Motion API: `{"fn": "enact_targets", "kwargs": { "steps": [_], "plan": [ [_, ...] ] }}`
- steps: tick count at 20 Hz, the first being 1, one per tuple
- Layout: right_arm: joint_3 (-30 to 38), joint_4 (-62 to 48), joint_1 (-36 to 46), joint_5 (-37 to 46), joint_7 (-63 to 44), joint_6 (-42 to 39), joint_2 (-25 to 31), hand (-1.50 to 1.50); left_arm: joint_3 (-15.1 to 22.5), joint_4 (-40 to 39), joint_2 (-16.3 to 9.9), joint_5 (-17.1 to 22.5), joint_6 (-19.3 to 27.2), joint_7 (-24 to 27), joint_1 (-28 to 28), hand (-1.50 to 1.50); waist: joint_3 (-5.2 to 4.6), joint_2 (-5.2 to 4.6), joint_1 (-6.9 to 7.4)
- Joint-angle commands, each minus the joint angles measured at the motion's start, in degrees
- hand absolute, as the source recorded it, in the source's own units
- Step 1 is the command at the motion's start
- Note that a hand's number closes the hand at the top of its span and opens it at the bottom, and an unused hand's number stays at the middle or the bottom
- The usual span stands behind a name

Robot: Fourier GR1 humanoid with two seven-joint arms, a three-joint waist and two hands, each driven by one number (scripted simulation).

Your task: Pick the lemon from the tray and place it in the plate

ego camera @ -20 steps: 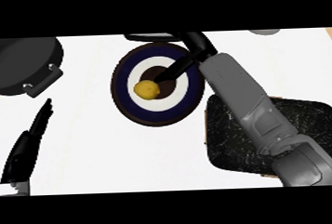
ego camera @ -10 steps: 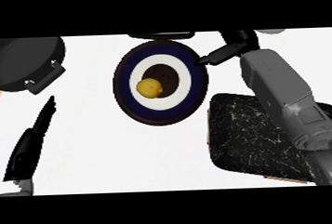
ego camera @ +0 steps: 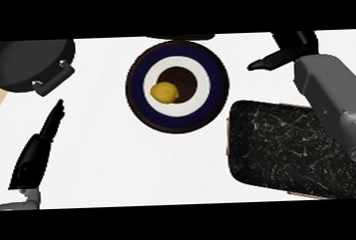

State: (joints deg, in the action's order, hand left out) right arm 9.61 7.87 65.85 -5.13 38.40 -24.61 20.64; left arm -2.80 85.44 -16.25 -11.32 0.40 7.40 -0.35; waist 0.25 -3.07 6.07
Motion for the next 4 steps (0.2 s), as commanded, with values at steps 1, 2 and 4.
{"fn": "enact_targets", "kwargs": {
  "steps": [1,2,4],
  "plan": [
    [-0.08,-0.6,-2.45,0.54,3.17,-3.17,2.69,-1.5,0.12,-0.04,-0.42,0.53,-1.25,1.18,0.19,0.0,0.05,-0.36,0.79],
    [0.29,-0.52,-2.05,0.23,2.89,-3.8,3.62,-1.5,0.49,1.38,0.1,-0.24,-0.15,-0.78,-0.6,0.0,0.13,-0.22,0.75],
    [0.45,-0.74,-1.2,0.19,1.43,-4.43,4.73,-1.5,-0.31,-0.41,-0.05,0.47,-0.54,-0.39,-0.86,0.0,0.08,-0.49,1.04]
  ]
}}
